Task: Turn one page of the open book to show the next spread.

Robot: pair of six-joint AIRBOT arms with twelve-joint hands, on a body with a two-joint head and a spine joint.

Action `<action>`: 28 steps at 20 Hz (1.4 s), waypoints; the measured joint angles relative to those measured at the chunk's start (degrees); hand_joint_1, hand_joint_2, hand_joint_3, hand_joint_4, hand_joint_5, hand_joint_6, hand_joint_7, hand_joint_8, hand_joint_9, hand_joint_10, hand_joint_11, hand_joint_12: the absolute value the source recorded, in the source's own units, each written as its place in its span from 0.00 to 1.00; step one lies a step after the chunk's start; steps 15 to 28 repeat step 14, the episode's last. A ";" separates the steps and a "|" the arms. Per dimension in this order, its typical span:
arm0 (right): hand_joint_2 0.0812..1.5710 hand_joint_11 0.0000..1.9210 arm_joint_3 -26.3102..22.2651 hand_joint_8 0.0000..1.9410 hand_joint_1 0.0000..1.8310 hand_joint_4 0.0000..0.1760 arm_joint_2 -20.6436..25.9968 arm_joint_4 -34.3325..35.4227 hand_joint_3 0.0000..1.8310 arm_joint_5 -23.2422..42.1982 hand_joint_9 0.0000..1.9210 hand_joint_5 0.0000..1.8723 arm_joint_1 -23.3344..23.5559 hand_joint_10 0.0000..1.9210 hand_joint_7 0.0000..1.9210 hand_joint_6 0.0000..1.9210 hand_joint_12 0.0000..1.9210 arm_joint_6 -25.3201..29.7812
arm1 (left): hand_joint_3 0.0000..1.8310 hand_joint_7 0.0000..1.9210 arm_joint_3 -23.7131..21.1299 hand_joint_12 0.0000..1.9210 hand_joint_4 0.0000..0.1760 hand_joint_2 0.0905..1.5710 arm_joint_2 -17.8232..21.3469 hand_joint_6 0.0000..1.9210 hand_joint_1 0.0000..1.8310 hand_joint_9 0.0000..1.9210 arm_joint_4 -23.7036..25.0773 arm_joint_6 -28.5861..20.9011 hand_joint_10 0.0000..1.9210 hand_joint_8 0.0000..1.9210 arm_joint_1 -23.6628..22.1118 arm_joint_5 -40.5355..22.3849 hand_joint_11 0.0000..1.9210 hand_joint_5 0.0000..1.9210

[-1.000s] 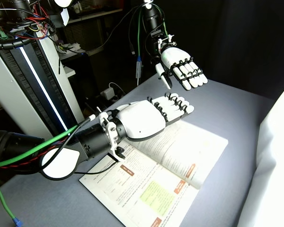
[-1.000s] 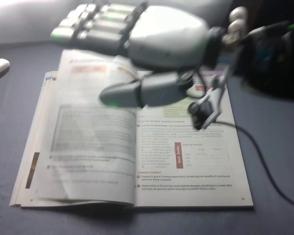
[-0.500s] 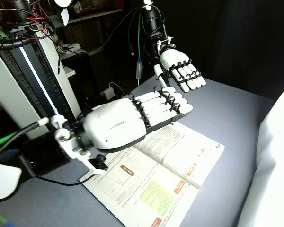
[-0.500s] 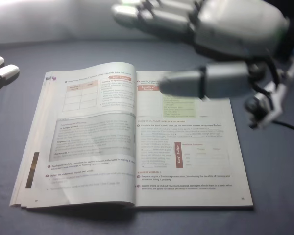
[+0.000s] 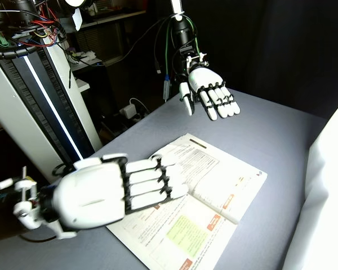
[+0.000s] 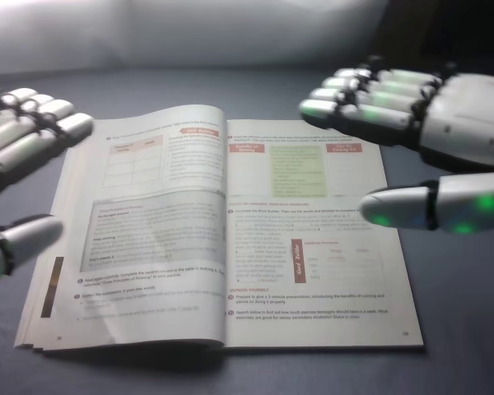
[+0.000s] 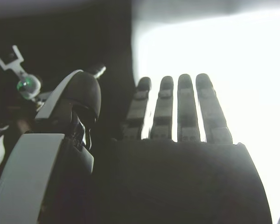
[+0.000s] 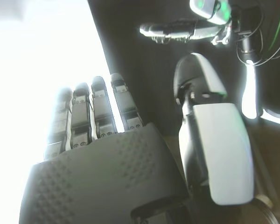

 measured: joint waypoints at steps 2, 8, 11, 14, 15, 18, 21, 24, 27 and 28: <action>0.83 0.00 -0.61 0.00 0.00 0.00 0.74 3.13 0.01 -0.33 0.00 0.00 -2.43 0.00 0.00 0.00 0.00 -1.46 | 0.01 0.00 0.59 0.00 0.28 0.95 -1.33 0.00 0.00 0.00 1.22 -0.98 0.00 0.00 -0.85 1.27 0.00 0.00; 0.85 0.00 -4.09 0.00 0.00 0.00 4.52 11.93 0.01 3.61 0.00 0.00 -10.12 0.00 0.00 0.00 0.00 -5.20 | 0.00 0.00 2.19 0.00 0.39 0.93 -3.17 0.00 0.13 0.00 2.64 -2.54 0.00 0.00 -3.48 2.80 0.00 0.00; 0.84 0.00 -5.20 0.00 0.00 0.00 6.19 16.22 0.01 6.58 0.00 0.00 -11.47 0.00 0.00 0.00 0.00 -6.38 | 0.00 0.00 2.19 0.00 0.15 0.92 -3.58 0.00 0.07 0.00 2.64 -2.51 0.00 0.00 -3.45 2.60 0.00 0.00; 0.85 0.00 -6.84 0.00 0.00 0.00 7.15 18.51 0.01 11.54 0.00 0.00 -14.60 0.00 0.00 0.00 0.00 -7.85 | 0.00 0.00 2.47 0.00 0.14 0.92 -4.66 0.00 0.04 0.00 1.01 -2.51 0.00 0.00 -3.54 1.07 0.00 0.00; 0.85 0.00 -6.84 0.00 0.00 0.00 7.15 18.51 0.01 11.54 0.00 0.00 -14.60 0.00 0.00 0.00 0.00 -7.85 | 0.00 0.00 2.47 0.00 0.14 0.92 -4.66 0.00 0.04 0.00 1.01 -2.51 0.00 0.00 -3.54 1.07 0.00 0.00; 0.85 0.00 -6.84 0.00 0.00 0.00 7.15 18.51 0.01 11.54 0.00 0.00 -14.60 0.00 0.00 0.00 0.00 -7.85 | 0.00 0.00 2.47 0.00 0.14 0.92 -4.66 0.00 0.04 0.00 1.01 -2.51 0.00 0.00 -3.54 1.07 0.00 0.00; 0.85 0.00 -6.84 0.00 0.00 0.00 7.15 18.51 0.01 11.54 0.00 0.00 -14.60 0.00 0.00 0.00 0.00 -7.85 | 0.00 0.00 2.47 0.00 0.14 0.92 -4.66 0.00 0.04 0.00 1.01 -2.51 0.00 0.00 -3.54 1.07 0.00 0.00; 0.85 0.00 -6.84 0.00 0.00 0.00 7.15 18.51 0.01 11.54 0.00 0.00 -14.60 0.00 0.00 0.00 0.00 -7.85 | 0.00 0.00 2.47 0.00 0.14 0.92 -4.66 0.00 0.04 0.00 1.01 -2.51 0.00 0.00 -3.54 1.07 0.00 0.00; 0.85 0.00 -6.84 0.00 0.00 0.00 7.15 18.51 0.01 11.54 0.00 0.00 -14.60 0.00 0.00 0.00 0.00 -7.85 | 0.00 0.00 2.47 0.00 0.14 0.92 -4.66 0.00 0.04 0.00 1.01 -2.51 0.00 0.00 -3.54 1.07 0.00 0.00; 0.85 0.00 -6.84 0.00 0.00 0.00 7.15 18.51 0.01 11.54 0.00 0.00 -14.60 0.00 0.00 0.00 0.00 -7.85 | 0.00 0.00 2.47 0.00 0.14 0.92 -4.66 0.00 0.04 0.00 1.01 -2.51 0.00 0.00 -3.54 1.07 0.00 0.00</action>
